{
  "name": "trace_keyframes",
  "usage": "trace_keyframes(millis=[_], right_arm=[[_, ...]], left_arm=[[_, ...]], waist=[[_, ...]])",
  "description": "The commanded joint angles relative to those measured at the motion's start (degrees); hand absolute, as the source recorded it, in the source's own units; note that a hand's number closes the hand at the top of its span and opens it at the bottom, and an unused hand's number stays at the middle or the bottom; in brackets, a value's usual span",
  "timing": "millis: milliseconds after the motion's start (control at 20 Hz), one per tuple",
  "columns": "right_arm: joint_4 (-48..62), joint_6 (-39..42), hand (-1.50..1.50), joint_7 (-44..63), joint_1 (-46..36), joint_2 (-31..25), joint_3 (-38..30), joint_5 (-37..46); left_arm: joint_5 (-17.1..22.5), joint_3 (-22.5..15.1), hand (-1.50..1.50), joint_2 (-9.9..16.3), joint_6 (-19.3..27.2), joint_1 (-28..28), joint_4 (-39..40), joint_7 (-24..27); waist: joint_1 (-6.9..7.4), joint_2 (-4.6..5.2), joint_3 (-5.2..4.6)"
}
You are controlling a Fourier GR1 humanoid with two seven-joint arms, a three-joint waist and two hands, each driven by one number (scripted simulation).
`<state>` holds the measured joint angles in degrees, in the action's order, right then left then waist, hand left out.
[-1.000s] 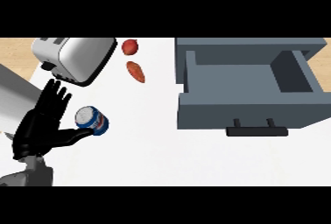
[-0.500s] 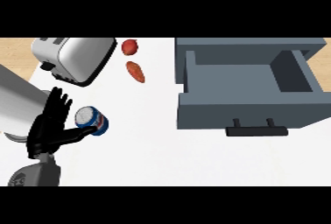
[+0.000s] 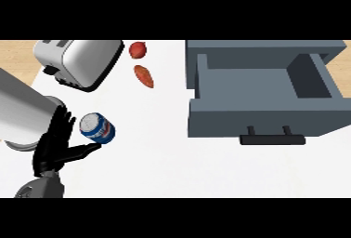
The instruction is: Pick up the can, place it into the drawer and close the drawer
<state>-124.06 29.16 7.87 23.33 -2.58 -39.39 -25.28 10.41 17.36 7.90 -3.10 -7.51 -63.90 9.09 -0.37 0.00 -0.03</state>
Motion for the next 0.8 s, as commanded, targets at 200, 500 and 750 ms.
trace_keyframes(millis=[200,500,750], right_arm=[[-0.62,0.48,-1.50,2.59,-1.57,0.44,-1.65,-1.19],[-2.31,2.81,-1.50,5.42,1.21,-0.79,-5.67,-7.83],[-0.86,3.26,-1.50,4.25,-1.82,0.92,-4.57,-3.30]], left_arm=[[1.10,1.64,-1.50,1.69,-2.42,-4.55,14.63,7.46],[2.08,1.71,-1.50,2.71,-5.32,-6.94,21.65,10.07],[2.74,2.02,-1.50,3.13,-6.29,-9.90,27.78,13.91]], waist=[[-0.04,0.03,0.00],[-0.21,0.00,0.00],[-0.09,0.02,0.01]])
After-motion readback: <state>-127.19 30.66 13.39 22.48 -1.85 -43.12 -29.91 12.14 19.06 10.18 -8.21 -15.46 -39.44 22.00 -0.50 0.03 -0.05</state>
